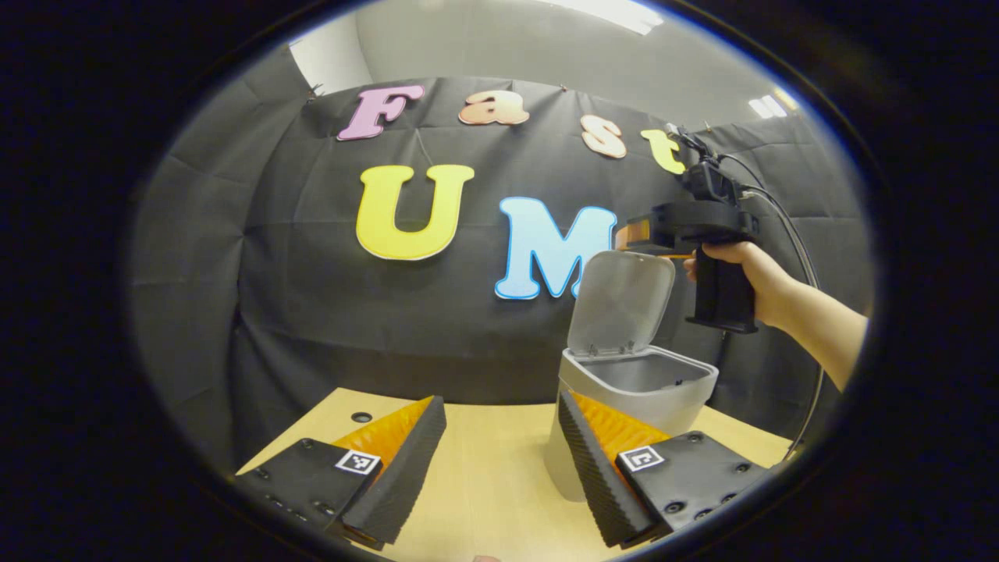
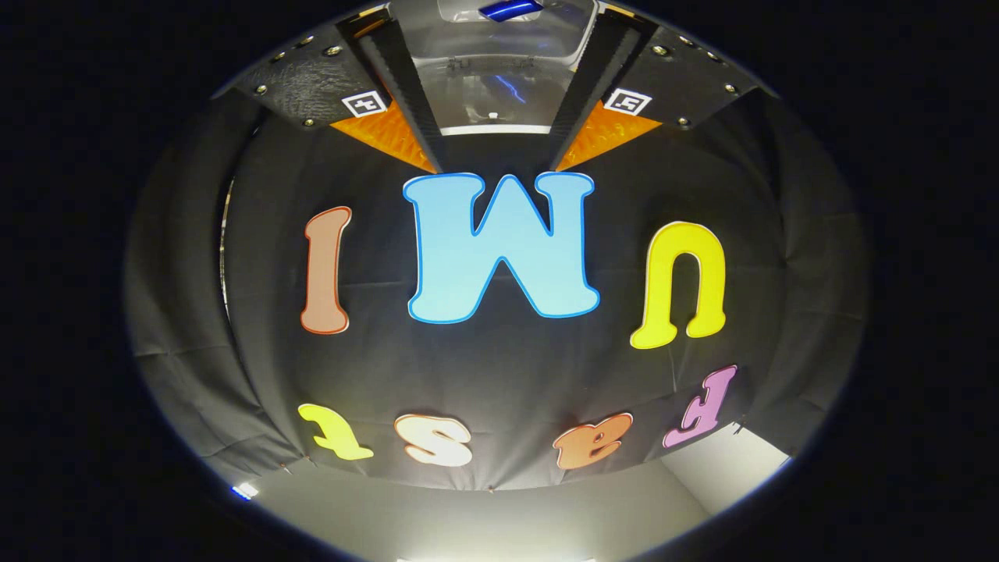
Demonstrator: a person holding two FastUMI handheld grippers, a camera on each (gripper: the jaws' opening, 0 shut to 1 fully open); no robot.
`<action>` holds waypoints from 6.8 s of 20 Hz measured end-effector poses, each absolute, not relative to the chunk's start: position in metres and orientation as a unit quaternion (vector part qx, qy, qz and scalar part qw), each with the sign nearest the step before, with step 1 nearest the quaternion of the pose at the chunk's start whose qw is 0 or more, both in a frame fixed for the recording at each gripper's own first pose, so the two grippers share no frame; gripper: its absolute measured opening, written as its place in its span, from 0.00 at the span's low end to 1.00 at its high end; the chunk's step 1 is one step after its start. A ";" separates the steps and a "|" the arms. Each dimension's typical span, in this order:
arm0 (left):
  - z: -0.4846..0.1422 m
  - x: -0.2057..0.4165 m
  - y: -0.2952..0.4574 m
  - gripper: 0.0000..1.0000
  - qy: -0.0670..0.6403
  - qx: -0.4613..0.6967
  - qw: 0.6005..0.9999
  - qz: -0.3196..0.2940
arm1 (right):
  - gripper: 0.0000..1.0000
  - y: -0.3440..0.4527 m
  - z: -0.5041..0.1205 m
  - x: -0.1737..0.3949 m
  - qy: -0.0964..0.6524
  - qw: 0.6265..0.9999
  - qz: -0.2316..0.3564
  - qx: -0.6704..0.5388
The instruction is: Press the lid of the desktop garbage bin to open it, pick up the crumpled paper on the desktop and throw it into the bin, then pick up the pop can on the desktop and drop it into the bin, and finally close the garbage bin lid.
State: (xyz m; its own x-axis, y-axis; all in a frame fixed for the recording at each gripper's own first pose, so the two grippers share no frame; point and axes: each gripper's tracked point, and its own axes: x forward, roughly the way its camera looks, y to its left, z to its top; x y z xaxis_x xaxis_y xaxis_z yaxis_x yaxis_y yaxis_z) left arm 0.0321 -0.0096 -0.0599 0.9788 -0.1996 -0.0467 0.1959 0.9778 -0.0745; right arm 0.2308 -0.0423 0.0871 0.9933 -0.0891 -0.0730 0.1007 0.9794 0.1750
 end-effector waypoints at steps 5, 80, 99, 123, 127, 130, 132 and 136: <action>-0.065 0.026 -0.005 0.95 0.029 -0.034 0.995 -0.089 | 0.86 -0.038 0.081 0.210 0.018 0.994 -0.046 0.093; -0.066 -0.016 0.002 0.95 0.036 -0.035 0.998 -0.034 | 0.98 0.001 -0.080 0.158 0.053 0.994 -0.032 0.091; -0.027 -0.043 -0.016 0.95 -0.010 -0.022 1.000 0.015 | 0.96 -0.005 -0.066 0.157 0.055 0.994 -0.004 0.091; -0.050 -0.006 -0.019 0.95 0.027 -0.025 0.999 -0.013 | 1.00 -0.008 -0.079 0.171 0.060 0.992 -0.009 0.107; -0.047 -0.007 -0.015 0.95 0.023 -0.021 1.000 0.000 | 0.99 -0.008 -0.076 0.159 0.071 0.992 -0.006 0.101; -0.043 -0.005 -0.013 0.95 0.013 -0.019 1.000 0.014 | 0.99 -0.001 -0.066 0.133 0.071 0.993 0.010 0.092; -0.042 -0.001 -0.014 0.95 0.007 -0.018 1.000 0.014 | 0.99 0.004 -0.055 0.114 0.066 0.994 0.021 0.086; -0.036 0.006 -0.016 0.95 -0.010 -0.019 1.000 0.005 | 0.99 0.012 -0.023 0.078 0.036 0.995 0.033 0.088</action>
